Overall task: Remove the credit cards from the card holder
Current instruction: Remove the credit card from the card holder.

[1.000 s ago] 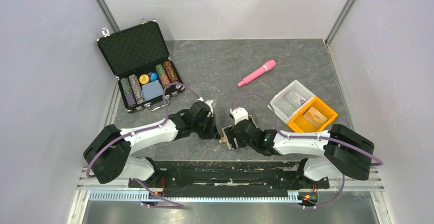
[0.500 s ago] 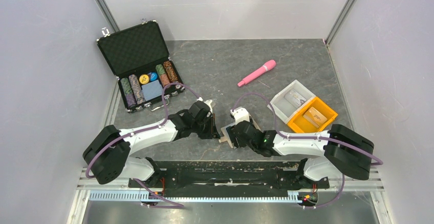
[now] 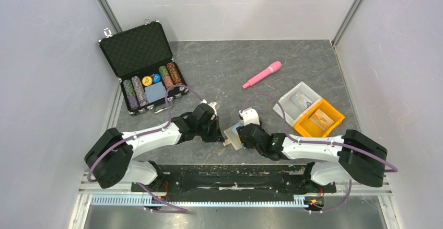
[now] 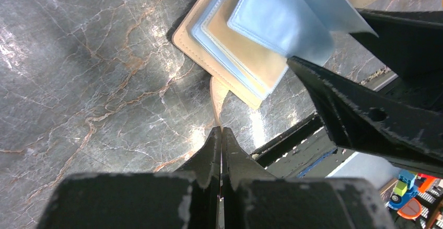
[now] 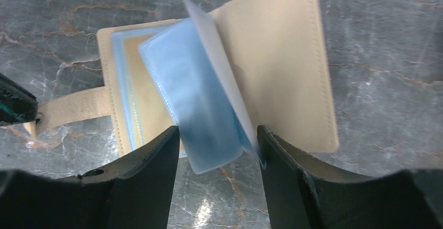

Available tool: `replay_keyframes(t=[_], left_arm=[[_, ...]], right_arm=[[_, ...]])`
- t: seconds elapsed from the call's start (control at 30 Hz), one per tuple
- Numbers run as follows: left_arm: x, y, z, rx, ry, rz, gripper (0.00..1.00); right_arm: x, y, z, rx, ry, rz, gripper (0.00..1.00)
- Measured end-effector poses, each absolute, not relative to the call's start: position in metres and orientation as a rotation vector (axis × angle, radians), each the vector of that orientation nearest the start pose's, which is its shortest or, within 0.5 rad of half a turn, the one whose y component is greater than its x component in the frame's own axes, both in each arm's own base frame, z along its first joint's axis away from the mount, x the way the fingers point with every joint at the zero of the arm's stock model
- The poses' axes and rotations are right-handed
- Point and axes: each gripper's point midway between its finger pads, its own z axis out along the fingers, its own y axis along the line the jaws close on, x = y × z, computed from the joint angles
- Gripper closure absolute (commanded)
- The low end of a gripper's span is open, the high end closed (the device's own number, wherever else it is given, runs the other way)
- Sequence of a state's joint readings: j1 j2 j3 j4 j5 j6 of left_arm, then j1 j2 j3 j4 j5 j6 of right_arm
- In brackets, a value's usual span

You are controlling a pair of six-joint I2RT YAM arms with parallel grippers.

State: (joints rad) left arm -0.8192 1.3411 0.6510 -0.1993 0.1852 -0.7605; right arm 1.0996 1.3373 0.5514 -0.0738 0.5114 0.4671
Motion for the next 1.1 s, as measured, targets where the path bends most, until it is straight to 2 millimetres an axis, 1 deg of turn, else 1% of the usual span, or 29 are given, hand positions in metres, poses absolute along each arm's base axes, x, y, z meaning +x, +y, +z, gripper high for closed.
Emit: replay_keyframes(t=[0.13,0.37,0.47,0.57,0.67,0.83,0.9,1.0,1.1], left_arm=[[0.171,-0.272,0.054,0.166,2.660,-0.844,0.98],[0.171,-0.272,0.054,0.165,2.661,-0.842,0.98],[0.171,-0.271,0.054,0.165,2.664,-0.840,0.98],[0.171,-0.271,0.054,0.165,2.664,-0.840,0.98],[0.171,-0.271,0.054,0.166,2.664,-0.841,0.98],[0.170,-0.272,0.054,0.169,2.665,-0.848,0.98],[0.169,-0.272,0.054,0.171,2.666,-0.851,0.98],[0.169,-0.272,0.055,0.171,2.667,-0.853,0.98],[0.168,-0.273,0.055,0.173,2.668,-0.858,0.98]], right_arm=[[0.203,0.226,0.043,-0.465,2.223,0.123,0.41],[0.208,0.208,0.046,-0.426,2.220,0.043,0.43],[0.211,0.202,0.051,-0.398,2.216,0.035,0.43],[0.217,0.197,0.057,-0.366,2.207,0.038,0.41],[0.227,0.187,0.059,-0.331,2.210,0.015,0.38],[0.239,0.172,0.055,-0.317,2.247,0.002,0.40],[0.239,0.171,0.054,-0.328,2.257,0.006,0.41],[0.236,0.175,0.053,-0.363,2.270,0.035,0.44],[0.234,0.180,0.058,-0.376,2.278,0.066,0.47]])
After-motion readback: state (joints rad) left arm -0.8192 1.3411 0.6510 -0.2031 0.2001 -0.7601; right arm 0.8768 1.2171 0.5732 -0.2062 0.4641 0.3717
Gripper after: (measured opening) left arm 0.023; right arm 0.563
